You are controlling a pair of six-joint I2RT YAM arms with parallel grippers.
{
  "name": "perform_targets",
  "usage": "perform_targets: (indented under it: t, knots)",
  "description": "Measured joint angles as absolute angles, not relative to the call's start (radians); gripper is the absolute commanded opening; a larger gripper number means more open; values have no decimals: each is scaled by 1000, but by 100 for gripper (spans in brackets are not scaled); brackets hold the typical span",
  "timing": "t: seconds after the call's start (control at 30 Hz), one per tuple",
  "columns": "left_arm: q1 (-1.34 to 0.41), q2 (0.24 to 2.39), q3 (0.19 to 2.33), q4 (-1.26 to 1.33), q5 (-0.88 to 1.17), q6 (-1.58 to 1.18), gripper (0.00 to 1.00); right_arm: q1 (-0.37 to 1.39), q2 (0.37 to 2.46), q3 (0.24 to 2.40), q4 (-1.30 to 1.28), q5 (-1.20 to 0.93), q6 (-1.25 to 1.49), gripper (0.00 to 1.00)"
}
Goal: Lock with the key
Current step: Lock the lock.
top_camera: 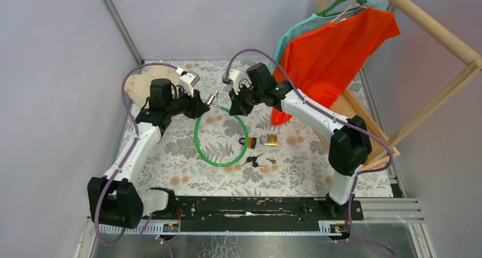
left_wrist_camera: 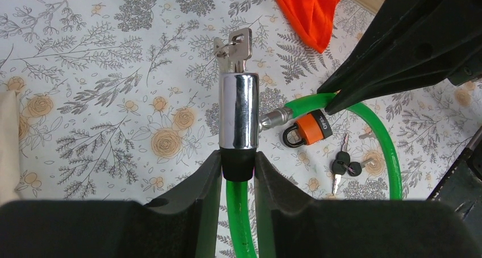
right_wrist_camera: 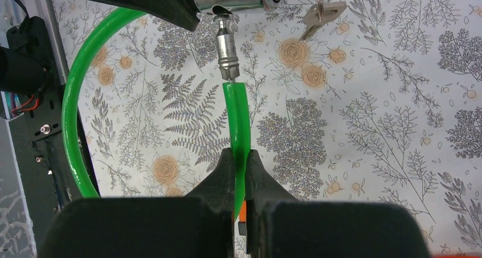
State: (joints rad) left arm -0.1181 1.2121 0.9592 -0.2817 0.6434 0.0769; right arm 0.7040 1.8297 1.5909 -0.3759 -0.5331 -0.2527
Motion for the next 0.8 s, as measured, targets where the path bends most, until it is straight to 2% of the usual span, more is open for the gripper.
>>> perform_targets:
  t: [0.8]
  knots:
    - [-146,1212,929,-276,628,86,0,699,1830,1571,-369,-543,-220,0]
